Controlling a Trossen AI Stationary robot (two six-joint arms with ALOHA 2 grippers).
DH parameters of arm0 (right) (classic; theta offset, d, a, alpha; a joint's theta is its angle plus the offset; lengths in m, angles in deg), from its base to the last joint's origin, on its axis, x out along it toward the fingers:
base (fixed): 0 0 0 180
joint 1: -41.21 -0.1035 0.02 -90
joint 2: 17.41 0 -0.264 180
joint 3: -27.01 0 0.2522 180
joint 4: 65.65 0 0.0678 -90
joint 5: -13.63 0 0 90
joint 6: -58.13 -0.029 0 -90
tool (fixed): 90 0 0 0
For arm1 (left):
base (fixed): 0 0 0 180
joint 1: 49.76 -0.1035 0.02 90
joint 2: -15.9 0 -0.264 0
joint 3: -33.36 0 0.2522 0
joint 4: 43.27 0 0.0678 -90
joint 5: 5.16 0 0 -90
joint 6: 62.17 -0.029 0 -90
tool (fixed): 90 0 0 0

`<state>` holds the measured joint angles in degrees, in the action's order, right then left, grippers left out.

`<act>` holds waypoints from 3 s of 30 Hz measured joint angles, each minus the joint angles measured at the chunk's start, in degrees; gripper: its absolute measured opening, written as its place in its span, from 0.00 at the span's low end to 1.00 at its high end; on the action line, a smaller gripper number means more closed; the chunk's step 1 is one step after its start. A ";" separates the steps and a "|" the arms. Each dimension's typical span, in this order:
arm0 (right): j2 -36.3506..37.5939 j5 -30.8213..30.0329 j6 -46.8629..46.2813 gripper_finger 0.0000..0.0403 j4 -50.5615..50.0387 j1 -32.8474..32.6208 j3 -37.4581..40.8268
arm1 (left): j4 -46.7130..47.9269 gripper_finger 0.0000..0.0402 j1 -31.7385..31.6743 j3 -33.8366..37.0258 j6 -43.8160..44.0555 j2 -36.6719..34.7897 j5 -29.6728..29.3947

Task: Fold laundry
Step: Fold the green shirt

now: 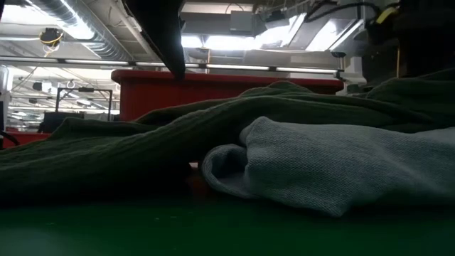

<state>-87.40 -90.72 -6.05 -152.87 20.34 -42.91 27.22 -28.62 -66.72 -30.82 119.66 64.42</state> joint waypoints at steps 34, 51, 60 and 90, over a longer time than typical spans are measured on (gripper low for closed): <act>-6.89 6.51 28.75 0.40 5.87 10.08 0.75 | -0.89 0.51 -0.02 0.00 0.04 0.00 -0.06; -6.42 12.68 24.97 0.05 -7.79 9.98 0.76 | -0.92 0.51 -0.02 0.00 0.15 0.00 -0.05; -5.40 17.04 24.02 0.06 -9.08 9.98 0.74 | -0.94 0.51 0.01 0.00 0.17 0.00 -0.06; -5.49 11.93 24.18 0.44 -8.41 10.02 0.74 | -19.24 0.51 -9.23 0.02 -19.76 5.90 -2.41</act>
<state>-92.89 -78.79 18.12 -161.28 30.36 -42.17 7.98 -37.85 -66.70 -50.58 125.56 62.01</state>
